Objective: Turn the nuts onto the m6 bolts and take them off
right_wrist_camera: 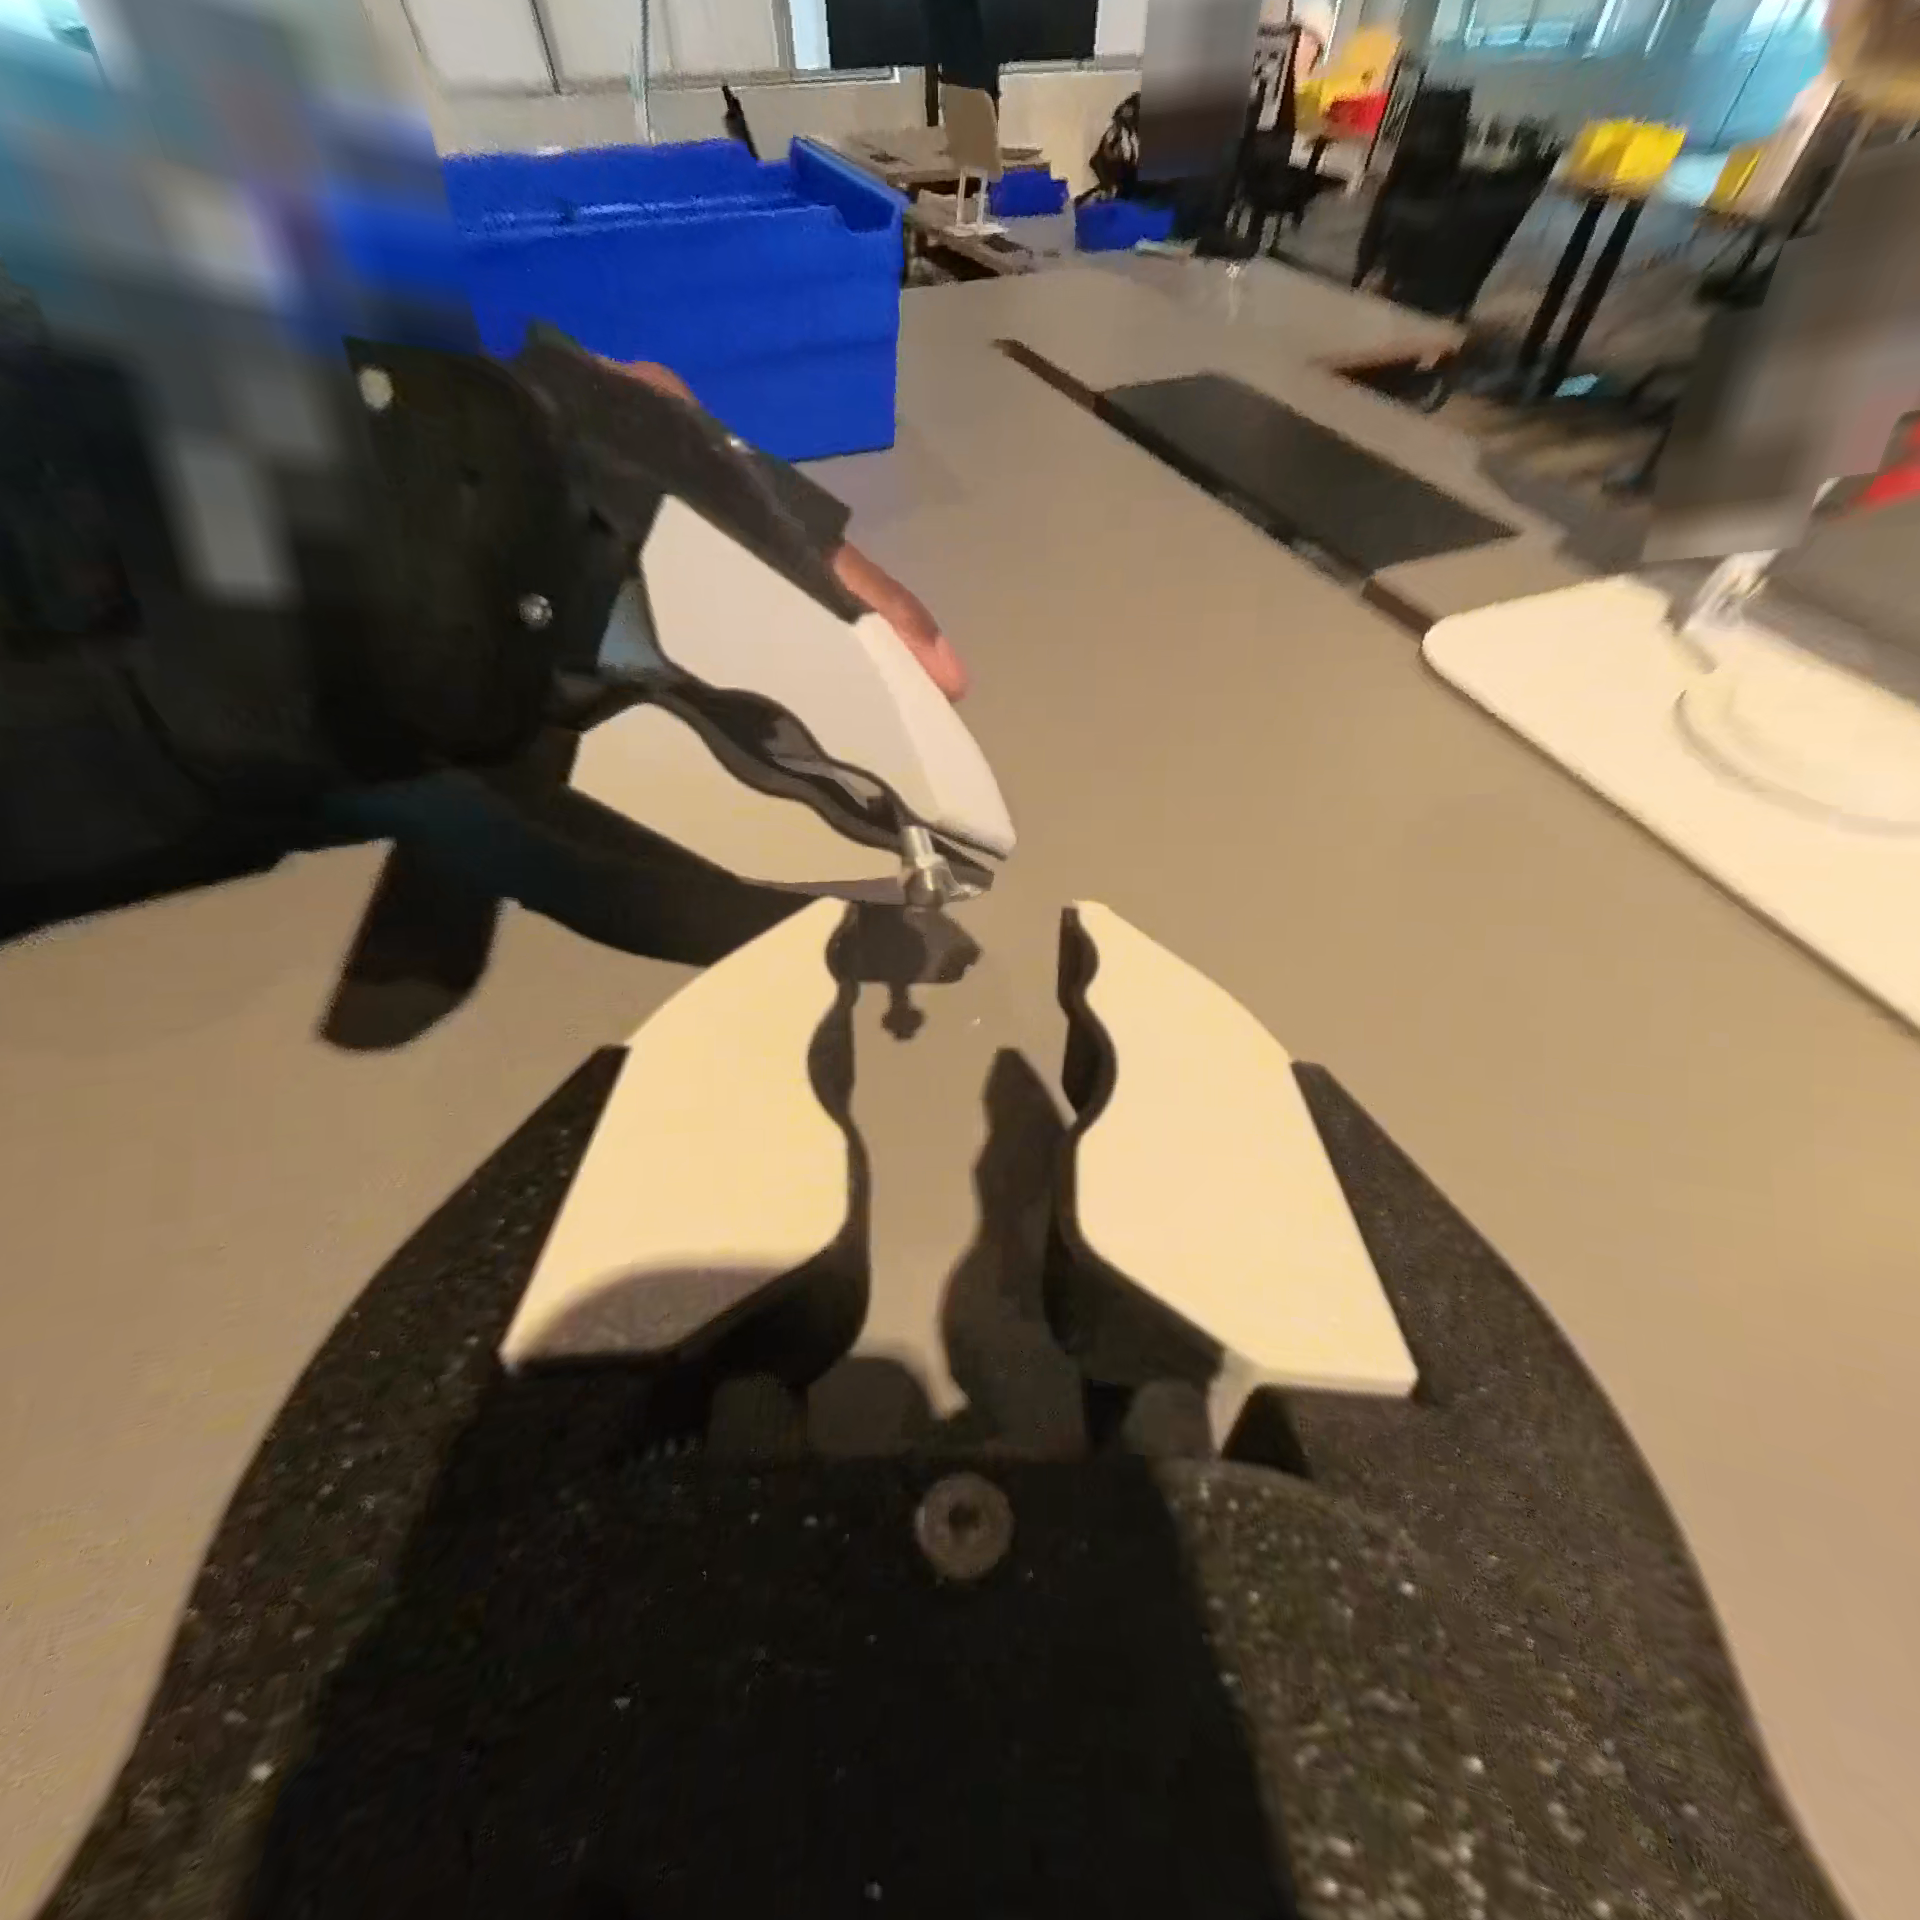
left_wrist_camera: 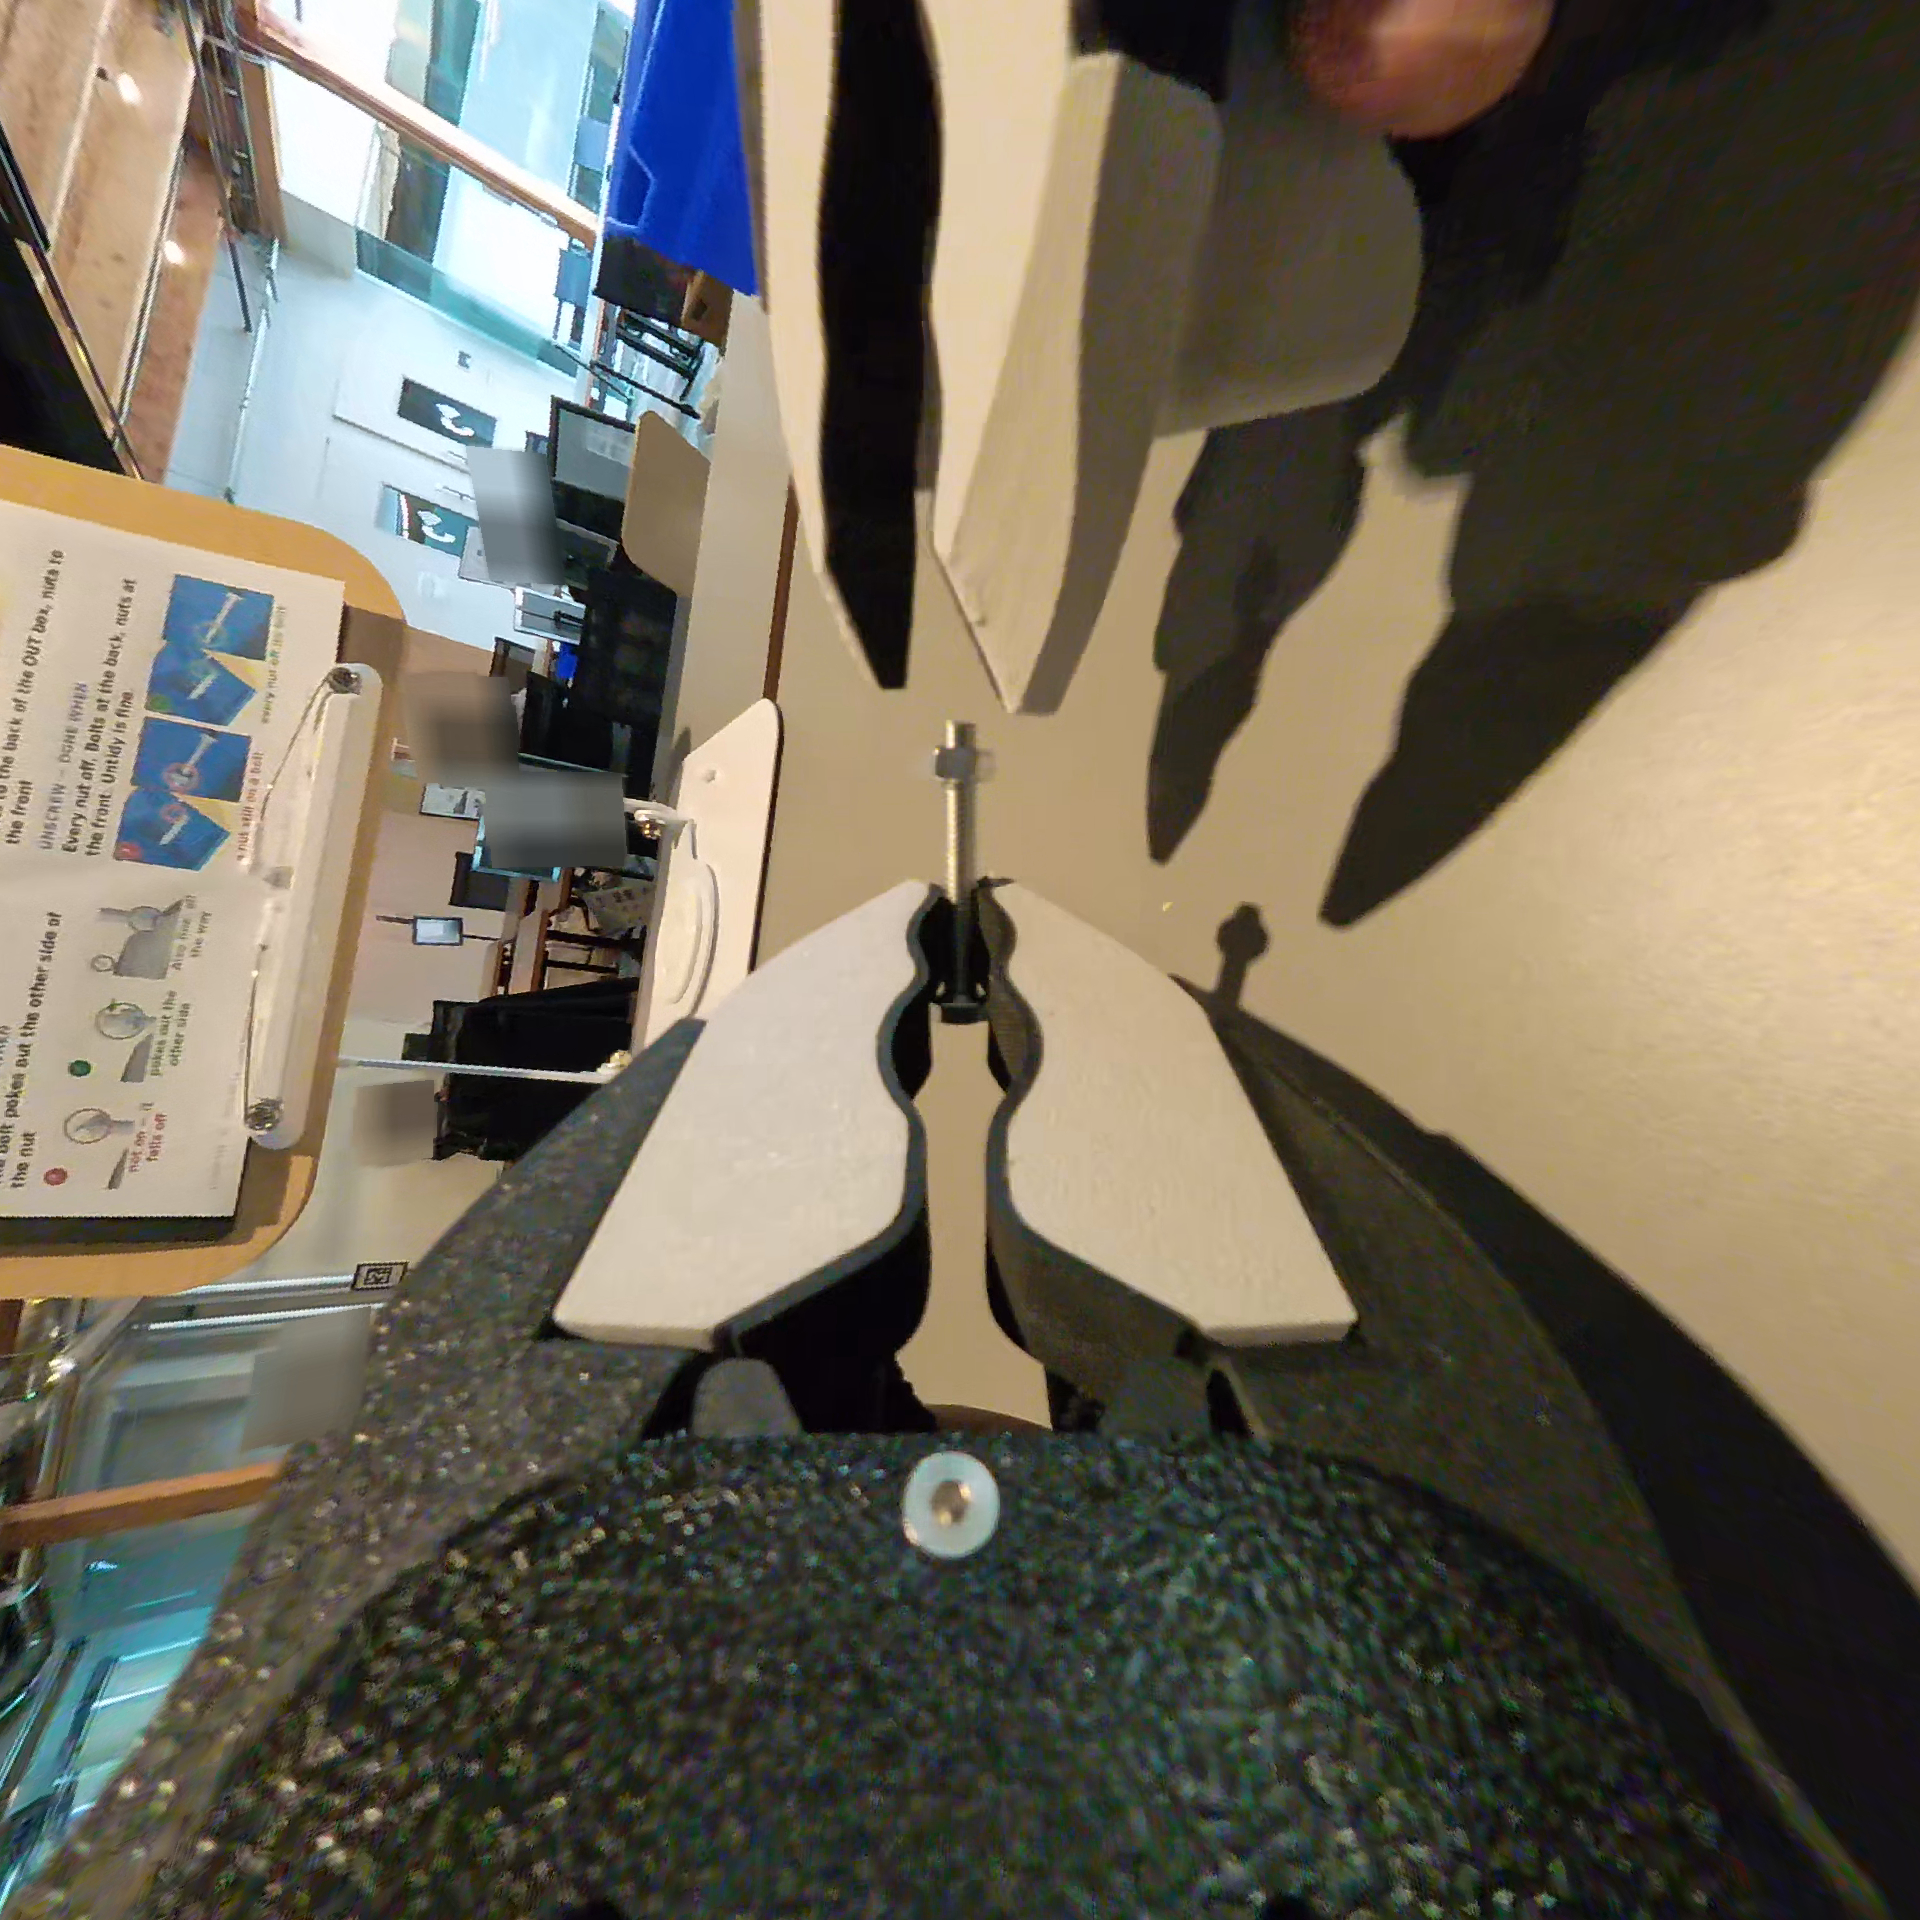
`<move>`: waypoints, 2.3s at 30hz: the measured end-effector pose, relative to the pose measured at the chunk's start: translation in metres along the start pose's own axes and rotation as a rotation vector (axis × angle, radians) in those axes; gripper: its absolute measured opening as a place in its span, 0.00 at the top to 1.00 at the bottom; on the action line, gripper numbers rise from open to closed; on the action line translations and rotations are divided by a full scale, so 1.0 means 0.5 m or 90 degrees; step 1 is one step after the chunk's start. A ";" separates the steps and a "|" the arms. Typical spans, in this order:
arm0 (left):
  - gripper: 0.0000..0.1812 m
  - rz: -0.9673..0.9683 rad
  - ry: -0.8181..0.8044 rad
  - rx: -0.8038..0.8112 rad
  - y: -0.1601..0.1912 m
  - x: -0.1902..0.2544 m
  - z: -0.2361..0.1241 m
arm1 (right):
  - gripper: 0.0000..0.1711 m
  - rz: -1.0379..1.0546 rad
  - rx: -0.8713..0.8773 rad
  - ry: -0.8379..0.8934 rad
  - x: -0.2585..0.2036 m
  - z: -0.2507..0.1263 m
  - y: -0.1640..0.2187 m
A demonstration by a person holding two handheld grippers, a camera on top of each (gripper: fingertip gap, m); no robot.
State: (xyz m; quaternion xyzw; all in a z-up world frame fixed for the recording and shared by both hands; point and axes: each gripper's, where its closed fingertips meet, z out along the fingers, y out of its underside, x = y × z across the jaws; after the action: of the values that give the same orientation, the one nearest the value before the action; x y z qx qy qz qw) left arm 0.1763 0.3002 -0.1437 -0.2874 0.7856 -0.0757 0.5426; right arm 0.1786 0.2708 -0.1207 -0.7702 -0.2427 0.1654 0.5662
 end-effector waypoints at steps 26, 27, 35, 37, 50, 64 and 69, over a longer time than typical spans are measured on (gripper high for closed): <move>0.97 -0.012 -0.019 0.005 -0.005 -0.011 -0.005 | 0.75 0.063 -0.021 -0.002 -0.003 0.008 -0.003; 0.97 -0.013 -0.016 0.007 -0.006 -0.010 -0.005 | 0.76 0.019 -0.022 0.009 -0.006 0.008 -0.005; 0.97 -0.021 0.016 0.021 -0.015 0.005 -0.006 | 0.91 -0.124 -0.023 0.055 -0.016 0.012 -0.007; 0.97 -0.021 0.025 0.017 -0.012 0.010 -0.005 | 0.94 -0.127 -0.034 0.046 -0.020 0.015 -0.002; 0.97 -0.015 -0.009 0.006 -0.006 -0.005 -0.003 | 0.81 0.330 0.003 -0.095 0.000 0.005 -0.005; 0.97 -0.037 0.035 0.029 -0.016 0.011 -0.006 | 0.85 -0.184 -0.041 0.054 -0.023 0.016 0.004; 0.97 0.003 0.030 0.007 -0.016 0.014 -0.002 | 0.94 -0.149 -0.073 0.058 -0.020 0.023 0.015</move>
State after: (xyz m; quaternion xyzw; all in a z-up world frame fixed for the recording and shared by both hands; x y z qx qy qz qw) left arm 0.1765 0.2896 -0.1455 -0.2804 0.7983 -0.0856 0.5260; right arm 0.1658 0.2726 -0.1314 -0.7746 -0.3139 0.0485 0.5469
